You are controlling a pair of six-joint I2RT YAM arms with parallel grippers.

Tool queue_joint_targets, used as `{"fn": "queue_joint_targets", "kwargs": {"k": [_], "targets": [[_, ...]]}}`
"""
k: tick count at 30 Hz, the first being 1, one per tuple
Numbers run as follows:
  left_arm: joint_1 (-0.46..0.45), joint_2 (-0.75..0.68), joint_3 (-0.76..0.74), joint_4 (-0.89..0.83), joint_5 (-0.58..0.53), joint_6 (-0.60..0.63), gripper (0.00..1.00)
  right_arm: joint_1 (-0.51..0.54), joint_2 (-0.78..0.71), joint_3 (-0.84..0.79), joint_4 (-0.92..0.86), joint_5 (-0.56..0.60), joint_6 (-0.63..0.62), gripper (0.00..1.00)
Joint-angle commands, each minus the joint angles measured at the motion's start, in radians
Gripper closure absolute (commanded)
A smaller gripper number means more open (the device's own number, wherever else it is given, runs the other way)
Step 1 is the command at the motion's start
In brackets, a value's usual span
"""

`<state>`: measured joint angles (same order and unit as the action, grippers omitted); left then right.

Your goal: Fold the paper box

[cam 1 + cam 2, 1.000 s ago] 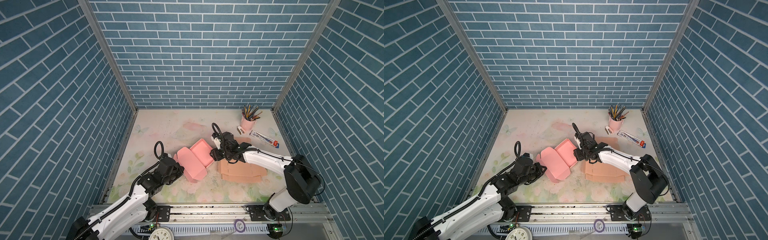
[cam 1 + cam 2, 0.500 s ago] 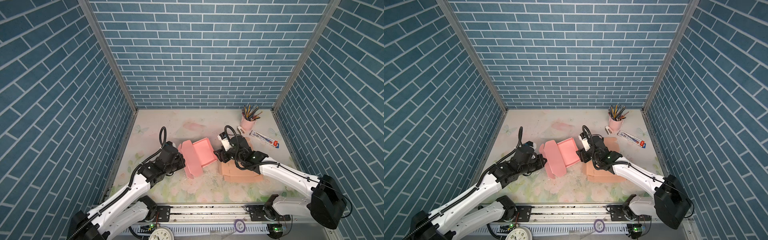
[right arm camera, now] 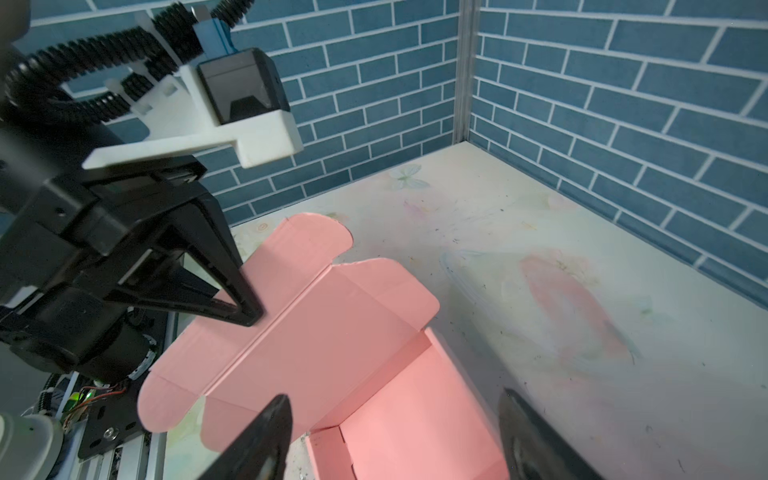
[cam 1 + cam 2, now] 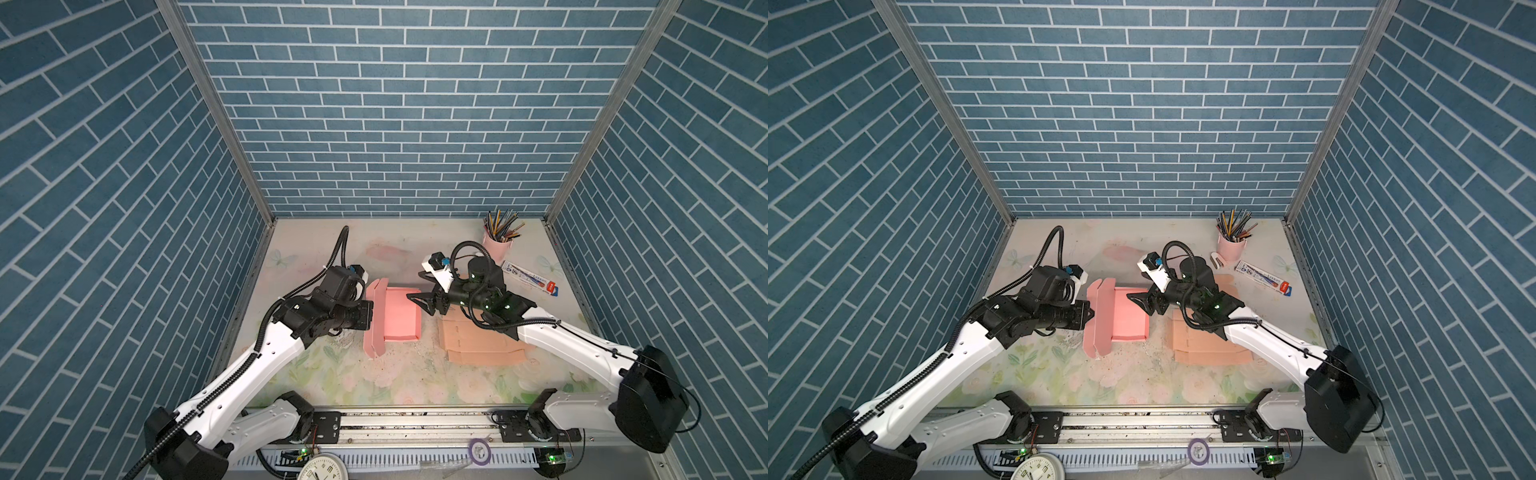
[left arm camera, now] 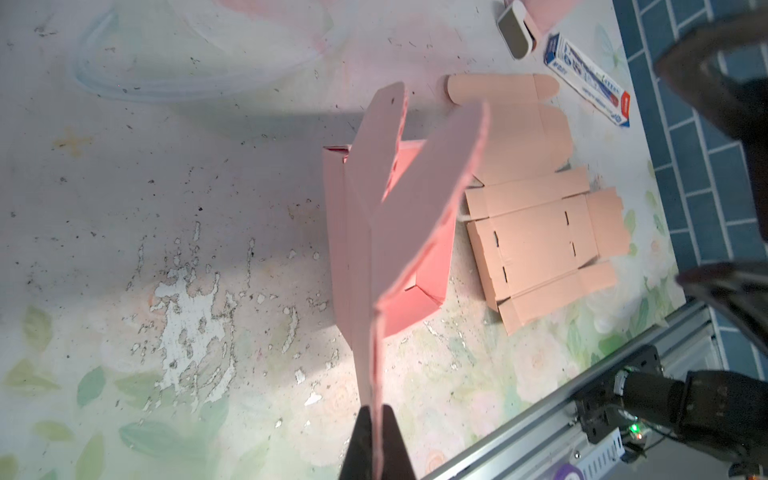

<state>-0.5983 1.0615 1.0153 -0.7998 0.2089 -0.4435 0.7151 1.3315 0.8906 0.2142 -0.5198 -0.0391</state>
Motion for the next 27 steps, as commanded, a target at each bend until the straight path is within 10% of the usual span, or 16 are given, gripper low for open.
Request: {"fn": "queue_joint_targets", "kwargs": {"k": [1, 27], "targets": [[-0.004, 0.015, 0.053, -0.124, 0.040, 0.122, 1.00, -0.034, 0.056, 0.067, 0.011, -0.194, -0.152, 0.22], [-0.061, 0.089, 0.101, -0.152, 0.004, 0.179, 1.00, 0.012, 0.372, 0.305, -0.227, -0.395, -0.446, 0.35]]}}
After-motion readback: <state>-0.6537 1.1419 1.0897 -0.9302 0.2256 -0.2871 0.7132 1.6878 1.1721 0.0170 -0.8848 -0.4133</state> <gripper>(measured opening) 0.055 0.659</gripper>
